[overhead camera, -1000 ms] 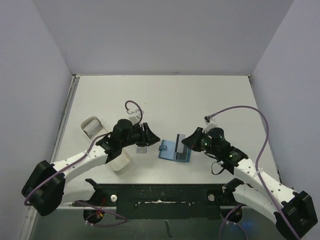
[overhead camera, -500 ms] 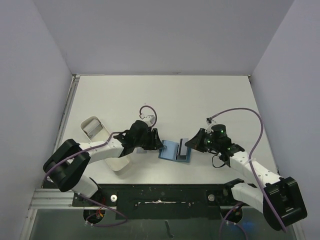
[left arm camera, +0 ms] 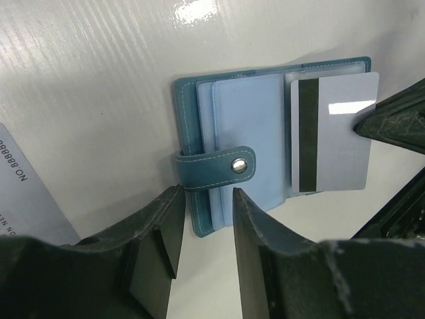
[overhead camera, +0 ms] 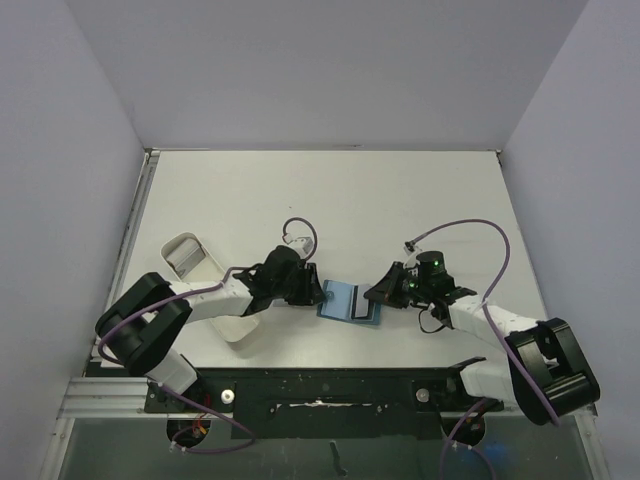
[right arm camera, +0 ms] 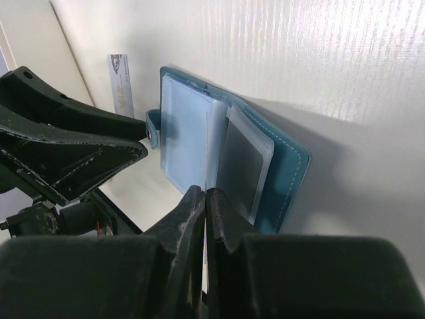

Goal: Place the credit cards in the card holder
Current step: Insert the credit card into the card holder.

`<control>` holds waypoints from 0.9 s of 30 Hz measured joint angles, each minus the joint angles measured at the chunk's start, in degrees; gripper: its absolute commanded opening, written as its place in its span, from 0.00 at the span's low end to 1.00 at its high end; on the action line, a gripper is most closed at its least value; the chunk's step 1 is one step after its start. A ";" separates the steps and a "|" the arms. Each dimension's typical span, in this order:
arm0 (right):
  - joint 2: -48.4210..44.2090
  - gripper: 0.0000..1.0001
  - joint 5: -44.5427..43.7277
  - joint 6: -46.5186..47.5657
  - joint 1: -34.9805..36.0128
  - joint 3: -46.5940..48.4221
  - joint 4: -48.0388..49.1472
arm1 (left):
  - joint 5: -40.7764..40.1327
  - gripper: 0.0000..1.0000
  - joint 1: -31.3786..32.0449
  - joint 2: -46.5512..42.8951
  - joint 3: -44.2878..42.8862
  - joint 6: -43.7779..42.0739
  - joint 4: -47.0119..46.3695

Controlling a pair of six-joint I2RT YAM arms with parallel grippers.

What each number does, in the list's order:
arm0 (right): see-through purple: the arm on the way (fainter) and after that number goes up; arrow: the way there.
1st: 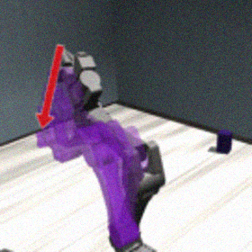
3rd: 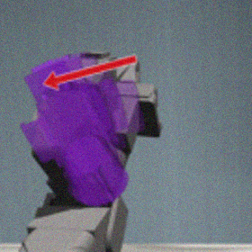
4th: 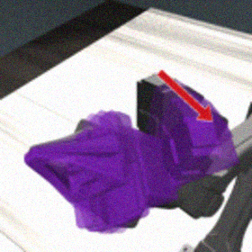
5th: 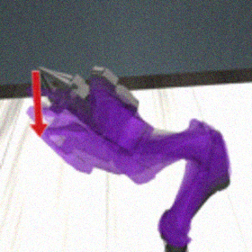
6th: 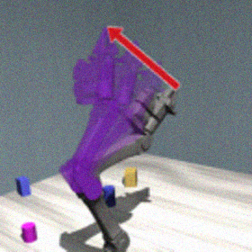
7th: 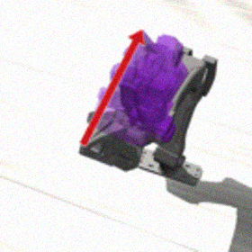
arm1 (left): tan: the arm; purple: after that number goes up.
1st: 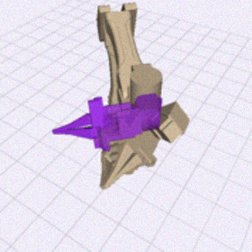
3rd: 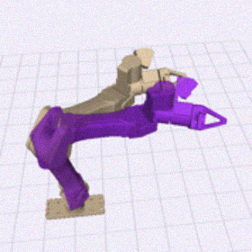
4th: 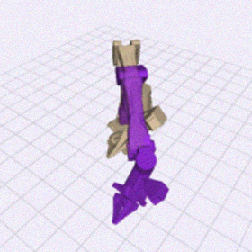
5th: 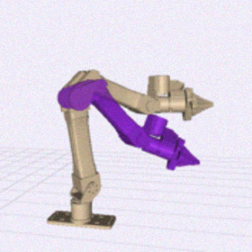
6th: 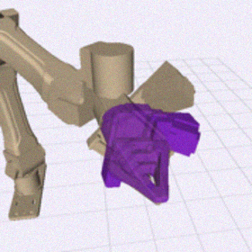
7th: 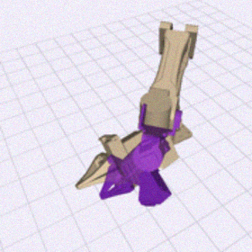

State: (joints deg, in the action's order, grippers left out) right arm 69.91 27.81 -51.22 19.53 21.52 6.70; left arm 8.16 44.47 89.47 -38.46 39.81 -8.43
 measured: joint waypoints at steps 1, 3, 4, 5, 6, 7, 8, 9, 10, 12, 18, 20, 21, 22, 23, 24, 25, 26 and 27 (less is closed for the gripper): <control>0.44 0.00 0.11 -0.07 -0.07 0.00 0.46 | 0.02 0.33 0.11 0.13 0.07 0.00 -0.09; 1.16 0.00 0.33 -0.24 -0.13 -0.02 1.27 | 0.02 0.33 0.24 0.39 0.28 0.00 -0.42; 1.51 0.00 0.44 -0.24 -0.31 -0.07 1.70 | 0.02 0.33 0.33 0.46 0.42 0.02 -0.46; 1.81 0.00 0.59 -0.28 -0.39 -0.11 2.19 | 0.04 0.33 0.46 0.52 0.63 0.04 -0.59; 2.12 0.00 0.74 -0.35 -0.50 -0.24 2.69 | 0.02 0.33 0.50 0.55 0.72 0.04 -0.66; 2.47 0.00 0.96 -0.42 -0.63 -0.42 3.26 | 0.00 0.32 0.57 0.59 0.87 0.11 -0.79; 2.82 0.00 1.16 -0.44 -0.76 -0.55 3.63 | 0.02 0.32 0.63 0.61 0.92 0.17 -0.83; 3.23 0.00 1.29 -0.48 -0.83 -0.72 4.02 | 0.02 0.32 0.76 0.61 0.92 0.22 -0.87; 3.61 0.00 1.40 -0.63 -0.83 -0.83 4.24 | 0.02 0.32 0.90 0.61 0.94 0.24 -0.96; 4.52 0.00 1.79 -0.90 -0.90 -1.07 5.14 | 0.04 0.31 1.20 0.76 0.94 0.35 -1.33; 6.56 0.00 3.06 -1.75 -1.22 -1.66 7.98 | 0.15 0.30 1.55 1.75 0.94 0.48 -2.10; 7.08 0.00 3.50 -1.95 -1.38 -1.86 8.94 | 0.15 0.30 1.60 1.86 0.94 0.50 -2.19; 7.30 0.00 3.74 -2.03 -1.51 -1.92 9.35 | 0.15 0.30 1.62 1.92 0.94 0.52 -2.27; 7.61 0.00 4.00 -2.16 -1.51 -1.95 9.84 | 0.17 0.30 1.62 2.01 0.94 0.52 -2.38; 7.82 0.00 4.20 -2.23 -1.51 -1.99 10.14 | 0.20 0.30 1.64 2.10 0.94 0.57 -2.54; 8.00 0.00 4.35 -2.32 -1.51 -2.08 10.49 | 0.20 0.30 1.66 2.16 0.94 0.63 -2.69; 8.15 0.00 4.48 -2.36 -1.51 -2.16 10.86 | 0.22 0.30 1.68 2.19 1.03 0.68 -2.89; 8.41 0.00 4.66 -2.38 -1.51 -2.21 11.13 | 0.22 0.30 1.73 2.19 1.25 0.72 -3.23; 8.70 0.00 4.76 -2.38 -1.51 -2.25 11.34 | 0.22 0.30 1.73 2.19 1.42 0.90 -3.54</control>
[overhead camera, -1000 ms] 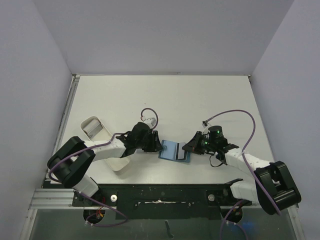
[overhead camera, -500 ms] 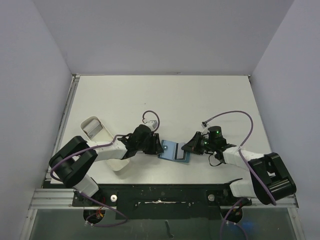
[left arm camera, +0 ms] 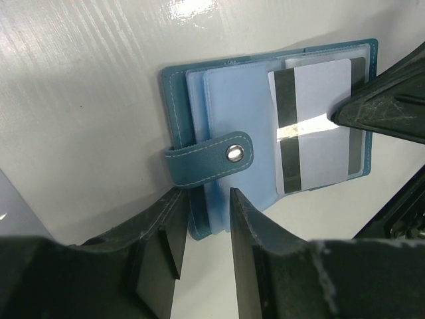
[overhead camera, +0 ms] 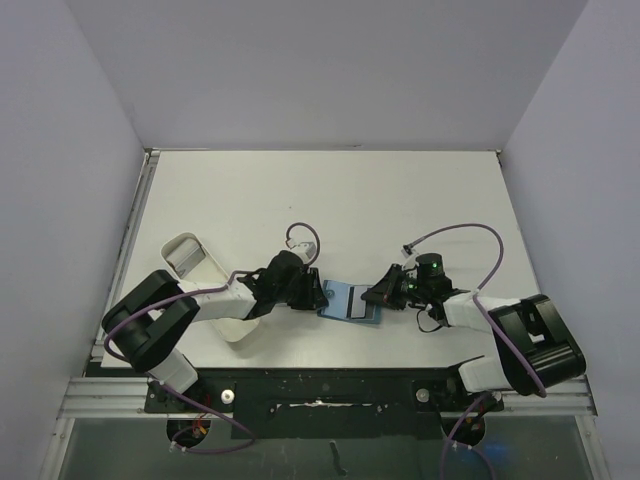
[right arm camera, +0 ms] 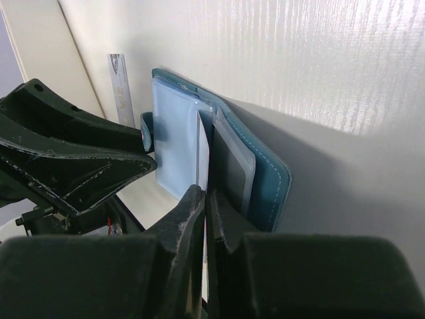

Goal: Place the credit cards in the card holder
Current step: Insert the credit card into the card holder.

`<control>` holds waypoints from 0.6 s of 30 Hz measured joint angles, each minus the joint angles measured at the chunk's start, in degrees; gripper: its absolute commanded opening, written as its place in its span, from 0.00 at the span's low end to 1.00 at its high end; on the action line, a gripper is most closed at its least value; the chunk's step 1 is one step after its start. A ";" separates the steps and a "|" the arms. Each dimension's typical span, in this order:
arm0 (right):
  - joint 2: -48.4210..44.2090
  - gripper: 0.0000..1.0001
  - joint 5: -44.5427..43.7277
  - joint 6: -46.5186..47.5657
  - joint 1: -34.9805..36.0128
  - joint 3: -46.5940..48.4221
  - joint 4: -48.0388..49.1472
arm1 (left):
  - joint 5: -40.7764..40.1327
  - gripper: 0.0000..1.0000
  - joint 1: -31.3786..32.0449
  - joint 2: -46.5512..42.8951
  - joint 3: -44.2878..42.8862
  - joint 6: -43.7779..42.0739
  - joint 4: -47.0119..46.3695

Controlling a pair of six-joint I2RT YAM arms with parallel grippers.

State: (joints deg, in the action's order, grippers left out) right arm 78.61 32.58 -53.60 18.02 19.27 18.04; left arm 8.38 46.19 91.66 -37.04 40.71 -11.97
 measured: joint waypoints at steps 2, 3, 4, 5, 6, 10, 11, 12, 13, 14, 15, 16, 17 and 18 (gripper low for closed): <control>0.55 0.00 0.24 0.00 0.00 -0.02 0.42 | 0.04 0.30 0.00 0.02 0.11 0.15 -0.33; 0.83 0.00 0.39 0.00 0.00 -0.02 0.72 | 0.13 0.30 0.00 0.09 0.11 0.20 -0.50; 1.05 0.00 0.48 0.00 0.00 -0.02 0.92 | 0.17 0.30 0.00 0.13 0.11 0.20 -0.57; 1.20 0.00 0.59 0.00 0.00 -0.02 1.18 | 0.20 0.30 0.00 0.17 0.11 0.24 -0.66; 1.33 0.00 0.68 0.00 0.00 -0.02 1.42 | 0.24 0.30 0.00 0.22 0.11 0.31 -0.72; 1.81 0.00 0.79 0.02 0.00 -0.02 2.03 | 0.28 0.30 0.07 0.31 0.11 0.42 -0.87; 1.81 0.00 0.79 0.02 0.00 -0.02 2.14 | 0.28 0.30 0.11 0.33 0.11 0.42 -0.94; 1.81 0.00 0.74 0.02 0.00 -0.02 2.21 | 0.28 0.30 0.20 0.42 0.11 0.44 -1.07; 1.81 0.00 0.66 0.00 0.00 -0.07 2.29 | 0.31 0.29 0.22 0.50 0.11 0.46 -1.18; 1.79 0.00 0.55 -0.02 0.00 -0.22 2.49 | 0.37 0.30 0.22 0.59 0.11 0.55 -1.36; 1.75 0.00 0.35 -0.11 0.00 -0.44 2.62 | 0.42 0.29 0.22 0.68 0.11 0.59 -1.51; 1.62 0.00 -0.02 -0.28 -0.02 -0.76 2.75 | 0.44 0.29 0.22 0.74 0.11 0.61 -1.62; 1.42 0.00 -0.24 -0.44 -0.04 -1.07 2.84 | 0.46 0.29 0.26 0.79 0.11 0.63 -1.73; 1.25 0.00 -0.48 -0.50 -0.04 -1.29 2.89 | 0.46 0.29 0.31 0.83 0.11 0.66 -1.86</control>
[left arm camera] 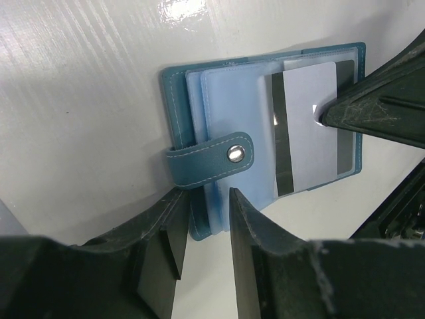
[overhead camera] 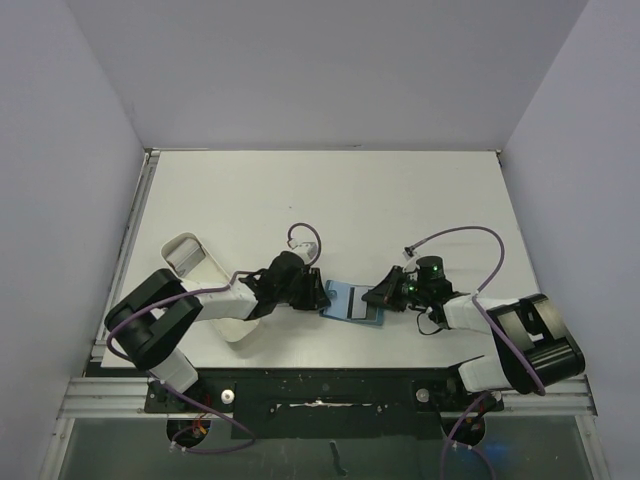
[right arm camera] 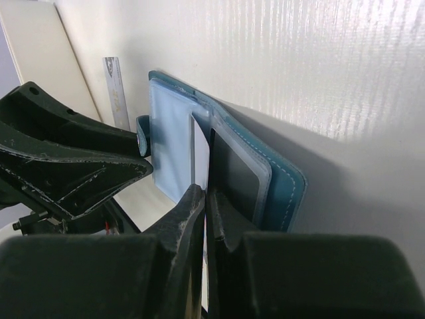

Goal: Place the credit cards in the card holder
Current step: Insert the credit card into the card holder.

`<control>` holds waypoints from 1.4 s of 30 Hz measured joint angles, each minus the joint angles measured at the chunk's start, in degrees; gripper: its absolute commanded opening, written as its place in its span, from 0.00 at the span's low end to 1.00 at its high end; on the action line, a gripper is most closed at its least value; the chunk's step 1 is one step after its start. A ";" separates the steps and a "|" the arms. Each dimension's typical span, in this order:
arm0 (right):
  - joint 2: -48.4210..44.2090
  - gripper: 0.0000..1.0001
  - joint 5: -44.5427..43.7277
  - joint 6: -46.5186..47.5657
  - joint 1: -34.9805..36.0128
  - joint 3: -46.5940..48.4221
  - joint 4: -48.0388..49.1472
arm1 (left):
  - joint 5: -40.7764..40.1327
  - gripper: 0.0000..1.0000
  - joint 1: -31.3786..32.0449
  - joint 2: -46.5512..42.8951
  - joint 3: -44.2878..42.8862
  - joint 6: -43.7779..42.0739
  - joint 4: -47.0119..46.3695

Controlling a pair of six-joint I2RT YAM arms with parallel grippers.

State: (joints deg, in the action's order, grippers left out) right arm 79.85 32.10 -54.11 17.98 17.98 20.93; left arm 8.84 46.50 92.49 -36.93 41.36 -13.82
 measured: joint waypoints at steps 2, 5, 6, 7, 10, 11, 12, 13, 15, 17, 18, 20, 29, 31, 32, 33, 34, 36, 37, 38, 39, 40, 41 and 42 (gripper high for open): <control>-0.46 0.00 -0.48 -0.17 0.00 -0.35 0.02 | 0.00 0.29 0.20 0.11 0.00 0.15 -0.24; -0.61 0.00 -1.07 -0.31 0.00 -0.46 0.07 | 0.09 0.29 0.50 0.33 0.02 0.39 -0.70; -0.61 0.00 -1.14 -0.33 0.00 -0.50 0.13 | 0.13 0.29 0.57 0.39 0.02 0.46 -0.85; -0.61 0.00 -1.27 -0.37 0.00 -0.57 0.28 | 0.17 0.29 0.72 0.48 0.02 0.57 -1.03; -0.59 0.00 -1.57 -0.57 0.00 -0.79 0.92 | 0.44 0.29 1.25 0.87 0.04 1.31 -1.77; -0.59 0.00 -1.66 -0.63 0.00 -0.85 1.20 | 0.48 0.29 1.44 0.98 0.04 1.51 -1.99; -0.59 0.00 -1.70 -0.72 0.00 -0.92 1.40 | 0.59 0.28 1.62 1.09 0.04 1.73 -2.27; -0.59 0.00 -1.77 -0.79 0.00 -1.01 1.62 | 0.59 0.28 1.81 1.18 0.04 1.90 -2.47; -0.59 0.00 -1.95 -0.85 0.00 -1.16 1.97 | 0.61 0.28 2.19 1.36 0.04 2.23 -2.75; -0.59 0.00 -2.10 -0.94 0.00 -1.40 2.34 | 0.66 0.28 2.49 1.53 0.04 2.64 -3.08; -0.59 0.02 -2.16 -0.98 0.00 -1.51 2.45 | 0.74 0.29 2.60 1.66 0.04 2.95 -3.28; -0.59 0.08 -2.38 -0.98 0.00 -1.62 2.51 | 0.90 0.28 2.86 1.97 0.04 3.34 -3.87; -5.73 0.41 -6.40 1.49 0.46 -0.72 -6.08 | 1.36 0.29 3.98 2.47 0.04 4.79 -4.83; -7.41 0.42 -8.13 2.75 0.94 0.13 -9.07 | 1.31 0.29 4.04 2.47 0.04 4.92 -4.85; -7.91 0.42 -8.90 3.23 1.22 0.52 -10.29 | 1.25 0.29 4.04 2.47 0.04 4.94 -4.85; -8.31 0.42 -9.73 3.82 1.66 0.92 -11.50 | 1.22 0.29 4.04 2.47 0.04 4.96 -4.85; -8.48 0.43 -10.43 4.28 2.03 1.25 -12.39 | 1.22 0.29 4.04 2.47 0.04 4.94 -4.85; -8.50 0.44 -11.69 4.94 2.99 2.05 -13.88 | 1.22 0.29 4.04 2.47 0.04 4.96 -4.90; -8.48 0.44 -12.22 5.33 3.52 2.49 -14.49 | 1.22 0.29 4.04 2.47 0.04 4.96 -4.92; -8.44 0.44 -12.52 5.57 3.85 2.73 -14.75 | 1.22 0.29 4.04 2.49 0.04 4.96 -4.94; -8.31 0.43 -13.11 5.77 4.35 3.04 -15.17 | 1.22 0.29 4.04 2.58 0.04 4.96 -5.09; -8.17 0.41 -13.57 5.90 4.79 3.32 -15.50 | 1.25 0.29 4.04 2.75 0.04 4.96 -5.42; -8.04 0.41 -14.16 6.01 5.38 3.63 -15.85 | 1.27 0.28 4.04 2.97 0.00 4.96 -5.77; -7.89 0.41 -14.80 6.25 6.03 4.07 -16.50 | 1.29 0.27 4.04 3.17 -0.20 4.96 -5.92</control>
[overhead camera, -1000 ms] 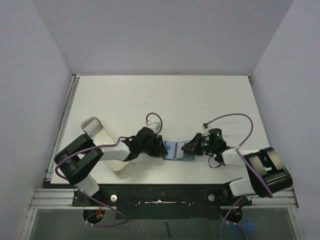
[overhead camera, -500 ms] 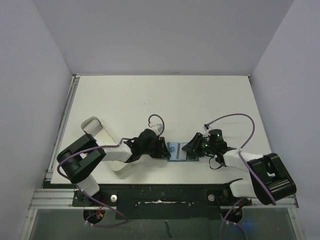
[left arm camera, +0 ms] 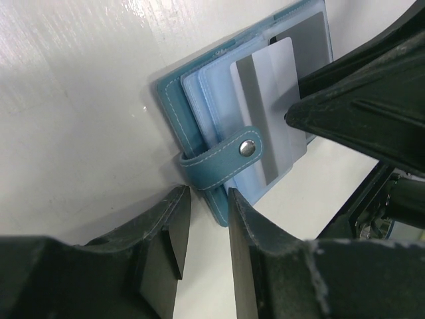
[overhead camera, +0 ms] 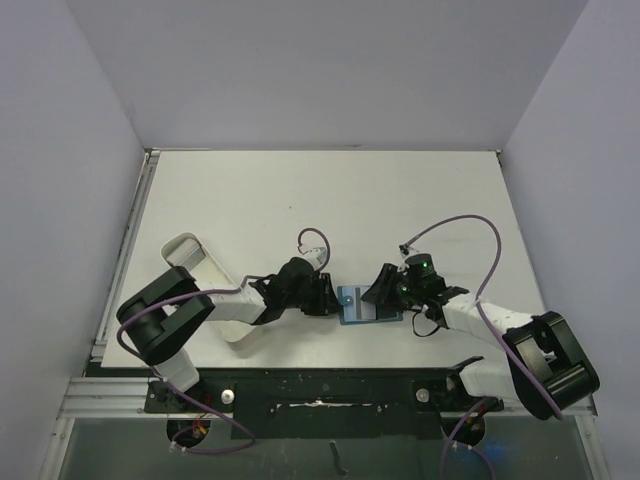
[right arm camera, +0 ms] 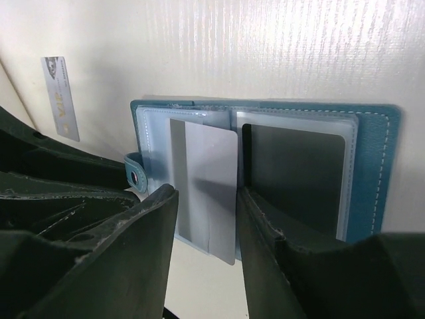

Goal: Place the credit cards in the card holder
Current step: Insert the credit card into the card holder.

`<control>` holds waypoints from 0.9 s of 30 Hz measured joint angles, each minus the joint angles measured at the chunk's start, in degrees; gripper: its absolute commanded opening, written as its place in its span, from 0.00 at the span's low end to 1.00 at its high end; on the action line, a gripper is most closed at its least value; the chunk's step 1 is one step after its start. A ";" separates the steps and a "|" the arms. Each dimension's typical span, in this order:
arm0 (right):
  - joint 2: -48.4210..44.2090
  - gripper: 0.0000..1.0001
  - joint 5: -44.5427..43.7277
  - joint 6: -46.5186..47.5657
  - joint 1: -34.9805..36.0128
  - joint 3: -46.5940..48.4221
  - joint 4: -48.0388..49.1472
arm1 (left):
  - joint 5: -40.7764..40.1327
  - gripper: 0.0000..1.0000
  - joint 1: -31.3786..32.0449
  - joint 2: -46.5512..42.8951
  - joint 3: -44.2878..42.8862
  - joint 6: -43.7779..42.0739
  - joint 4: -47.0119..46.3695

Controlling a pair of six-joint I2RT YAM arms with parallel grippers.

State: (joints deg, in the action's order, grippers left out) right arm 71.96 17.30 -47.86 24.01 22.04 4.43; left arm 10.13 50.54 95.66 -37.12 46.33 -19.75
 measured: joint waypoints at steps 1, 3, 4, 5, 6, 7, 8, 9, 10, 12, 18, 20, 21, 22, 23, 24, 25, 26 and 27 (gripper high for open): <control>0.07 0.43 -0.50 0.17 0.46 0.39 -0.74 | -0.02 0.26 0.00 0.17 -0.20 0.00 0.00; 0.15 0.47 -2.23 0.90 1.60 1.68 -3.23 | 0.02 0.25 0.00 0.87 -0.66 -0.02 -0.39; 0.15 0.49 -2.89 1.14 1.86 2.34 -4.39 | 0.00 0.24 0.00 1.07 -0.76 0.00 -0.50; 0.13 0.51 -3.63 1.44 2.08 3.04 -5.64 | 0.00 0.23 0.00 1.27 -0.87 -0.02 -0.61; 0.07 0.52 -4.39 1.84 2.34 3.67 -6.82 | 0.02 0.23 0.00 1.49 -0.96 -0.02 -0.76; -0.13 0.52 -5.03 2.21 2.40 4.17 -8.00 | 0.09 0.22 0.00 1.68 -1.07 -0.02 -0.94; -0.46 0.52 -5.68 2.47 2.40 4.42 -8.87 | 0.11 0.22 0.00 1.81 -1.14 -0.02 -1.07; -0.79 0.52 -6.23 2.69 2.40 4.52 -9.62 | 0.11 0.22 0.00 1.88 -1.16 -0.02 -1.11; -1.27 0.50 -6.69 2.91 2.49 4.55 -10.40 | 0.11 0.21 0.00 1.92 -1.16 -0.02 -1.16; -2.10 0.44 -7.48 3.39 2.80 4.55 -11.69 | 0.11 0.21 0.00 1.97 -1.16 -0.02 -1.27; -1.95 0.31 -8.20 4.26 3.50 4.61 -12.57 | 0.35 0.16 0.00 2.84 -1.68 -0.02 -1.90; -1.95 0.33 -8.17 4.35 3.80 4.61 -12.50 | 0.44 0.14 0.00 3.28 -1.99 -0.02 -2.03; -1.95 0.34 -8.04 4.35 3.96 4.61 -12.35 | 0.59 0.14 0.00 3.54 -2.14 -0.02 -2.19; -1.95 0.35 -8.00 4.37 4.22 4.61 -12.13 | 0.66 0.14 0.00 3.69 -2.19 -0.02 -2.40; -1.95 0.36 -7.82 4.35 4.26 4.61 -11.87 | 0.76 0.14 0.00 3.85 -2.21 -0.02 -2.62; -1.92 0.37 -7.76 4.35 4.37 4.61 -11.67 | 0.83 0.14 0.00 3.98 -2.25 -0.02 -2.82; -1.84 0.39 -7.72 4.37 4.55 4.61 -11.47 | 0.85 0.14 0.00 4.09 -2.29 -0.02 -2.93; -1.66 0.41 -7.63 4.37 4.57 4.61 -11.30 | 0.94 0.14 0.00 4.24 -2.43 -0.02 -3.06; -1.51 0.42 -7.58 4.37 4.59 4.61 -11.21 | 1.03 0.14 0.00 4.35 -2.51 -0.02 -3.17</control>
State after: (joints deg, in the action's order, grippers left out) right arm 70.46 9.72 -43.48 28.60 26.65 -6.79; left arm 11.16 50.54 100.01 -39.64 46.30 -22.92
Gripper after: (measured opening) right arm 0.381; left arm 0.142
